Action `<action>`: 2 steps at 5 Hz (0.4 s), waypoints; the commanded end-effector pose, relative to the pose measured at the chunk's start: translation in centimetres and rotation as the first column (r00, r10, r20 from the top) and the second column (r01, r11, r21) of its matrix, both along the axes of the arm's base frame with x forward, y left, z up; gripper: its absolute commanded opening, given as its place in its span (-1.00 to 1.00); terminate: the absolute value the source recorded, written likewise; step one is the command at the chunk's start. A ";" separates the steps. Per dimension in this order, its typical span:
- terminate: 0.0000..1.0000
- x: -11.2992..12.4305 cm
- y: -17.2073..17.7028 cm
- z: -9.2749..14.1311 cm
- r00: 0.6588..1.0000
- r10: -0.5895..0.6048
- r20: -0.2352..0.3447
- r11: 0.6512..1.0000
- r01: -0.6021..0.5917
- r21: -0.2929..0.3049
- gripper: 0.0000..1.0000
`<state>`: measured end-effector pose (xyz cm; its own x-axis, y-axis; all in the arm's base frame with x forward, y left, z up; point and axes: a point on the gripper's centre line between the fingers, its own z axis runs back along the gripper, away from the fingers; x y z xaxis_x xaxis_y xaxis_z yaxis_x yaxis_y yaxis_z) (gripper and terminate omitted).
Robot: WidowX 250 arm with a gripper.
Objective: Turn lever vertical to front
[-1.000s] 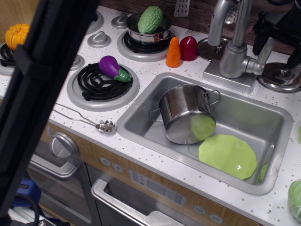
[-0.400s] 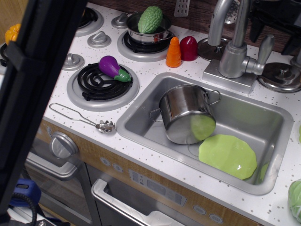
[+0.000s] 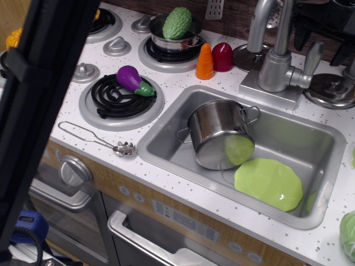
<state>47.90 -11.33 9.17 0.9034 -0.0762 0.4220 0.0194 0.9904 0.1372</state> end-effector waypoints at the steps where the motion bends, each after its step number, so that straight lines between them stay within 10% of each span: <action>1: -1.00 0.1 0.9 2.3 0.998 0.048 0.037 0.998 -0.047 -0.030 -1.00; 2: -1.00 -1.2 0.1 2.2 0.995 0.099 0.009 0.994 -0.099 -0.046 -1.00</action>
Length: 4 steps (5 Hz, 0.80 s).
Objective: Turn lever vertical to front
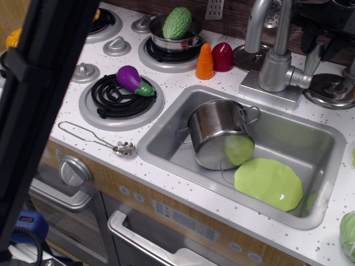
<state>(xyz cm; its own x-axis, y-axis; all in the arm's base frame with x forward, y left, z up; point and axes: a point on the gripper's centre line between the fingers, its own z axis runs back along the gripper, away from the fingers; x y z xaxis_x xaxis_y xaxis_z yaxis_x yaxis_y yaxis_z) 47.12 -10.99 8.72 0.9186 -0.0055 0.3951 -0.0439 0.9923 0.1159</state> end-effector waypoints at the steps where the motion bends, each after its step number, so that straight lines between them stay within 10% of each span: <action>1: -1.00 -2.3 -1.4 2.5 0.995 0.103 -0.004 0.993 -0.103 -0.048 -1.00; 4: -1.00 -3.2 -1.5 0.5 0.981 0.125 -0.145 0.982 -0.144 -0.126 -1.00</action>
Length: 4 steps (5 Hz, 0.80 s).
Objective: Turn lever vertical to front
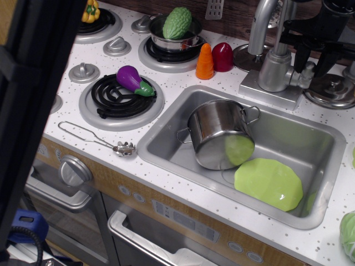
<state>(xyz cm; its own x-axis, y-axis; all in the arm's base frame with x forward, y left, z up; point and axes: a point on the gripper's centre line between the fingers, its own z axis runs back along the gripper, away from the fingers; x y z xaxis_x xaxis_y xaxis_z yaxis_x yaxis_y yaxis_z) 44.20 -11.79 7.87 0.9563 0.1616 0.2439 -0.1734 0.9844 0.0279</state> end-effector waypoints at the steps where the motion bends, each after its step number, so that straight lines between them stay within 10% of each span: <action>1: -1.00 -1.2 -1.2 0.6 0.998 -0.011 -0.054 0.998 0.007 -0.066 -1.00; 4: -1.00 -2.2 -1.5 -1.4 1.000 -0.005 -0.012 0.999 0.004 -0.046 -1.00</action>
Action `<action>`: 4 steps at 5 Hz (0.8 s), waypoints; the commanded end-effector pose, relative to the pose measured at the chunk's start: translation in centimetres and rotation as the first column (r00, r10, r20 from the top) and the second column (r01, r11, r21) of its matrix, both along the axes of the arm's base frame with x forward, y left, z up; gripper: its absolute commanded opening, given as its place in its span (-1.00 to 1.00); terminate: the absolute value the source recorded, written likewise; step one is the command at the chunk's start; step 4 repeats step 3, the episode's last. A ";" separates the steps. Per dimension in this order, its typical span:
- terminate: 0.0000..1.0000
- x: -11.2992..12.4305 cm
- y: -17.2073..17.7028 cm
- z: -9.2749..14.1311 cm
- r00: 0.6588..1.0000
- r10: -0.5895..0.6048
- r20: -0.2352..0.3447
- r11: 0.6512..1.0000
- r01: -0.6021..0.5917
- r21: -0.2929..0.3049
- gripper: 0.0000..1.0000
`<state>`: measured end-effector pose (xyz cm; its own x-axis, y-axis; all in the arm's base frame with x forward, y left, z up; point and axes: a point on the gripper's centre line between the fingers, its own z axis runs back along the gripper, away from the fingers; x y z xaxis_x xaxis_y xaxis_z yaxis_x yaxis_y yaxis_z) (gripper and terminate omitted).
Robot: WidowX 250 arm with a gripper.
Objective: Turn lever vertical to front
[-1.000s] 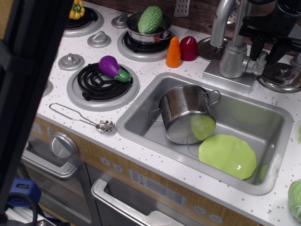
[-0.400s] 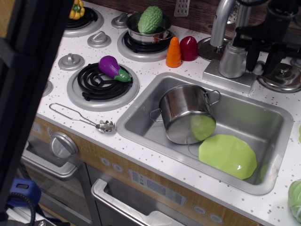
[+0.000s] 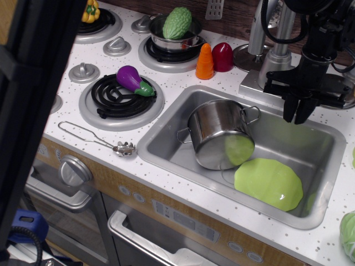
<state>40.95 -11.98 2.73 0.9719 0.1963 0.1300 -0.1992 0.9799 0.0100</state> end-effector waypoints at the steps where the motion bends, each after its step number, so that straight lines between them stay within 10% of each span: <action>1: -1.00 1.4 -1.3 5.4 0.994 -0.049 0.099 0.998 0.044 0.051 1.00; 2: -1.00 1.5 -1.5 6.2 0.991 -0.079 0.107 0.993 0.069 0.092 1.00; 3: 1.00 1.4 -1.5 6.3 0.983 -0.131 0.130 0.988 0.119 0.096 1.00; 4: 1.00 1.4 -1.5 6.3 0.983 -0.131 0.130 0.988 0.119 0.096 1.00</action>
